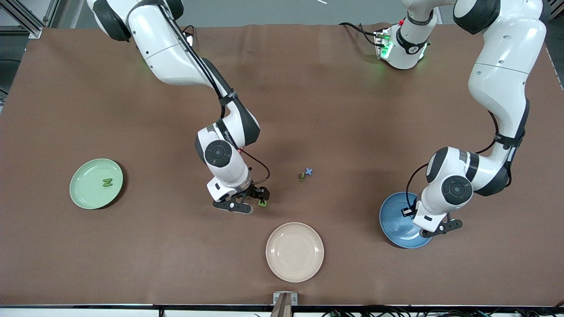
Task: Sort upper and lower case letters into plates
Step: 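Grasp the green B with the right gripper while the left gripper returns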
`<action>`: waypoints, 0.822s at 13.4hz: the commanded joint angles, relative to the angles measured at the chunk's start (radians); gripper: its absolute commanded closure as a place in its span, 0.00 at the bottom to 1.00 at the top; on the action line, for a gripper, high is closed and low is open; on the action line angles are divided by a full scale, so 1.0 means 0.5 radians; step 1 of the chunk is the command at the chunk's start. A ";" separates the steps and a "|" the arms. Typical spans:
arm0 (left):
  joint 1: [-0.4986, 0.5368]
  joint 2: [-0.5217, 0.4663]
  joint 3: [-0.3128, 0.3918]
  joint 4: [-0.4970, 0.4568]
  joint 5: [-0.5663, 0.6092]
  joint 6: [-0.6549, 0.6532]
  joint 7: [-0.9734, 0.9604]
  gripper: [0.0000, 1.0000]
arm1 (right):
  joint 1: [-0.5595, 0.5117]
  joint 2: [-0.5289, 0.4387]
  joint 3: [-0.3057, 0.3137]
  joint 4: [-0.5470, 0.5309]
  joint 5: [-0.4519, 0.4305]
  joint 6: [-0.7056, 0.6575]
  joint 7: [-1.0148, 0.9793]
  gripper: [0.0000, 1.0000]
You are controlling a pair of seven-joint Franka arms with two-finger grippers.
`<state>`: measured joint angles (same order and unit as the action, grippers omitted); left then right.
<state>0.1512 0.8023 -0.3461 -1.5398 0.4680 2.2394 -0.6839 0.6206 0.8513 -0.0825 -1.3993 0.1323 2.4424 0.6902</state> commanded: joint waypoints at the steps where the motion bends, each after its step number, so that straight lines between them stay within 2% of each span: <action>1: 0.011 -0.022 0.008 -0.071 0.040 -0.006 0.030 0.99 | 0.038 0.116 -0.028 0.102 -0.034 0.140 0.065 0.01; 2: 0.014 -0.015 0.005 -0.071 0.040 -0.009 0.030 0.97 | 0.044 0.132 -0.034 0.108 -0.038 0.183 0.065 0.01; 4: 0.014 -0.022 0.005 -0.071 0.037 -0.018 0.027 0.72 | 0.059 0.153 -0.034 0.111 -0.038 0.232 0.065 0.02; 5: 0.014 -0.022 0.005 -0.071 0.037 -0.021 0.018 0.44 | 0.081 0.160 -0.037 0.111 -0.038 0.239 0.065 0.03; 6: 0.014 -0.025 0.005 -0.068 0.037 -0.021 0.006 0.26 | 0.087 0.169 -0.040 0.114 -0.059 0.239 0.065 0.06; 7: 0.014 -0.031 0.005 -0.062 0.037 -0.021 -0.003 0.02 | 0.093 0.175 -0.040 0.114 -0.099 0.239 0.065 0.09; 9: 0.007 -0.067 -0.010 -0.059 0.009 -0.027 -0.013 0.00 | 0.099 0.199 -0.037 0.114 -0.242 0.236 0.065 0.17; 11: 0.007 -0.132 -0.105 -0.050 0.000 -0.155 -0.016 0.00 | 0.102 0.221 -0.037 0.114 -0.317 0.236 0.065 0.22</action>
<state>0.1550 0.7954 -0.3603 -1.5433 0.4688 2.2229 -0.6843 0.6603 0.9360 -0.0877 -1.3659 0.0121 2.5587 0.7002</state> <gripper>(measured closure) 0.172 0.159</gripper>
